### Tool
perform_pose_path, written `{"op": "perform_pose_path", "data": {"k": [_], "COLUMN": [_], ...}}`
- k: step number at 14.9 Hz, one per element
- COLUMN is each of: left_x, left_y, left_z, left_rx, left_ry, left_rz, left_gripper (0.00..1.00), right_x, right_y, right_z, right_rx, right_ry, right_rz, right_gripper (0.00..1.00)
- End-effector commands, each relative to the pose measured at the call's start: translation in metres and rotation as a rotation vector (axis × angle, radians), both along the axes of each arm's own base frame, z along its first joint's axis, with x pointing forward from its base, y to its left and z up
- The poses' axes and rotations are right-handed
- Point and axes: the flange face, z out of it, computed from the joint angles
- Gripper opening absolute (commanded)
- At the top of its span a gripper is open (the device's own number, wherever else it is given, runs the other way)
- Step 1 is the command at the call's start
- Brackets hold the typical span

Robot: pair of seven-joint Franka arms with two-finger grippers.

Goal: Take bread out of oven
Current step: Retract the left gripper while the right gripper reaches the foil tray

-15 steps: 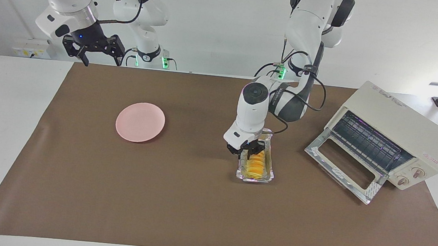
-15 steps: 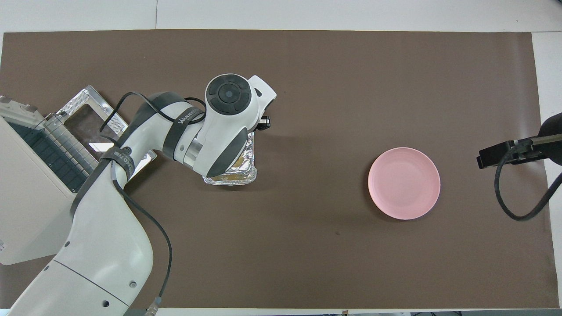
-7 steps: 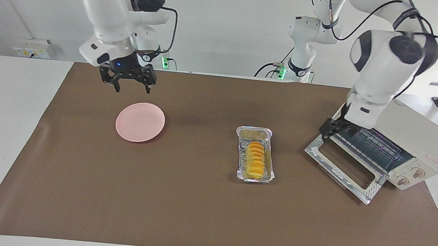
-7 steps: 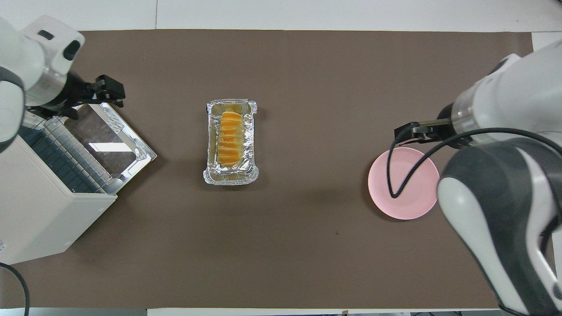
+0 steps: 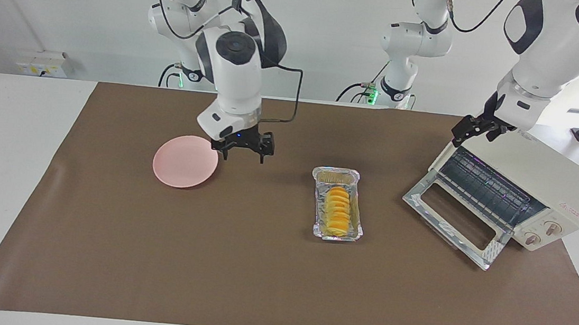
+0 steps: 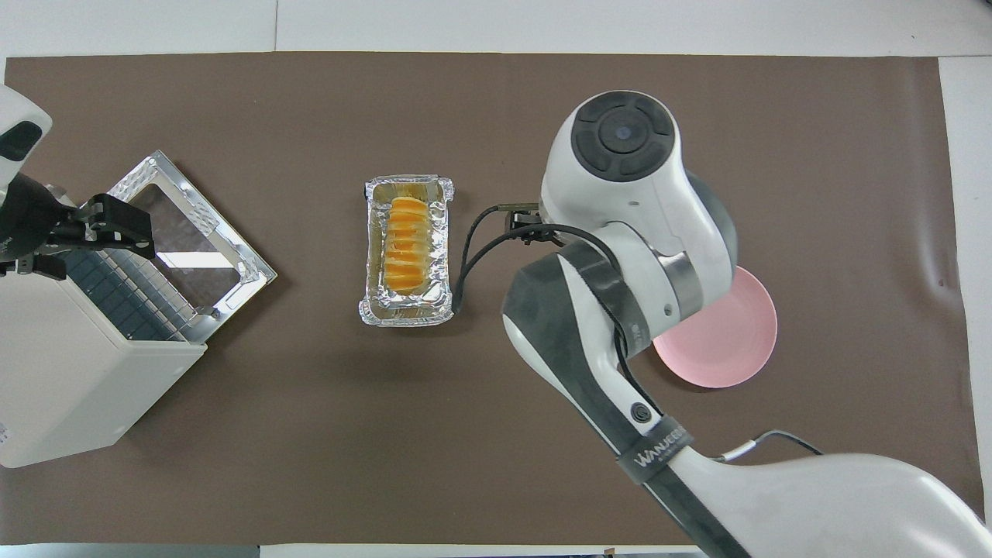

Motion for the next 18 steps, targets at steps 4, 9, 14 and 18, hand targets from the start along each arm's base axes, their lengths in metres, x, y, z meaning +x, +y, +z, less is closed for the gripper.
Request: {"op": "perform_pose_path", "data": {"k": [4,9,14,18], "left_x": [-0.019,-0.025,-0.024,-0.024], "left_y": [0.023,0.026,0.024,0.023], "left_z": [0.007,0.016,0.014,0.017], "left_rx": [-0.015,-0.013,-0.025,-0.024], "left_ry": [0.02,0.017,0.007,-0.002], "left_rz": [-0.016,-0.012,-0.101,-0.092], "left_gripper": [1.0,1.0,1.0,1.0], "right_x": [0.022,0.003,0.001,0.001], "right_y": [0.086,0.123,0.124,0.128], "right_z": [-0.057,-0.102,-0.122,-0.127], "right_rx": [-0.004,-0.006,-0.053,-0.018], "right_ry": [-0.034,-0.034,-0.068,-0.092], "right_rz": [-0.14,-0.09,-0.049,-0.048], "right_gripper": [1.0,1.0,0.94,0.03]}}
